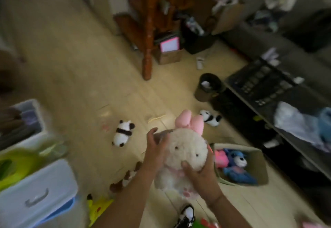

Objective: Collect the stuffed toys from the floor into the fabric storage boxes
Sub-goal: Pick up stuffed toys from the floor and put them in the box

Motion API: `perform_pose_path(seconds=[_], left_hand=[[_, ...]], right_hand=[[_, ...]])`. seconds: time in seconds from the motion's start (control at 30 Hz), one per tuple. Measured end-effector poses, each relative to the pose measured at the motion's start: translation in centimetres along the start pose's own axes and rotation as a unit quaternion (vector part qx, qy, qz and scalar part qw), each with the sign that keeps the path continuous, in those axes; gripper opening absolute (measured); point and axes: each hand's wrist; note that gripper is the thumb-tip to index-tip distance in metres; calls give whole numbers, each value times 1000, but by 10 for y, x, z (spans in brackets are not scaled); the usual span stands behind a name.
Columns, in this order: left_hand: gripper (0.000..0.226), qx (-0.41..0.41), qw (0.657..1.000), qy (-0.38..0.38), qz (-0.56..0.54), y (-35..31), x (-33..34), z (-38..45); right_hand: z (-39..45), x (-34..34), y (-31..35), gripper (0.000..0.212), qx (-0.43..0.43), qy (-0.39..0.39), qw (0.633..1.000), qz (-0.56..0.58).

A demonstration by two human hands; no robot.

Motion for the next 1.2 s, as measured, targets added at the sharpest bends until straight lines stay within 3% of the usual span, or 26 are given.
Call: perform_pose_path(seconds=[0.07,0.13,0.27,0.4,0.5,0.63,0.73,0.83,0.9,0.97,1.0,1.03,1.1,1.13,1.2], left_hand=[[63,-53,997,32,-43,13,39,-3],[75,-89,990,105,-13,36,78,-7],[64,-107,979,168,51,80,165,-20],[85,-147,979,130,64,120,240,-22],[94,-164,976,104,103,137,284,-15],[78,-175,966,123,146,152,322,1],[84,-248,952,111,143,171,339,26],[66,-279,945,114,126,187,356,53],[84,-296,934,136,144,198,370,71],[115,-303,926,138,177,210,386,89],[127,-308,920,148,193,211,394,97],[120,-310,916,155,203,212,404,104],[80,-291,919,157,214,229,418,124],[71,-285,921,149,219,243,423,136],[82,-288,924,133,215,281,433,164]], right_hand=[[-9,-39,-16,97,29,-62,997,34],[-15,-78,-39,103,49,-103,992,50],[-20,-154,-89,92,50,-126,990,35],[-9,-230,-138,93,107,-78,991,-4],[4,-269,-163,112,146,-44,985,-73],[29,-287,-180,134,223,-28,965,-134],[50,-288,-193,131,255,-41,952,-165],[76,-293,-206,129,285,-44,940,-183],[98,-295,-215,123,268,-100,934,-213],[125,-307,-230,103,234,-175,930,-224],[137,-312,-239,101,254,-139,933,-212],[150,-316,-247,103,271,-101,935,-208],[178,-328,-274,108,246,-118,932,-239],[188,-333,-284,111,264,-88,934,-222],[216,-338,-307,122,301,-6,933,-199]])
Point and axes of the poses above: each hand's wrist, its own z-axis towards the middle knuckle, its own x-axis out of the palm, y = z × x, and after that the axes turned 3 degrees about -z, right-handed
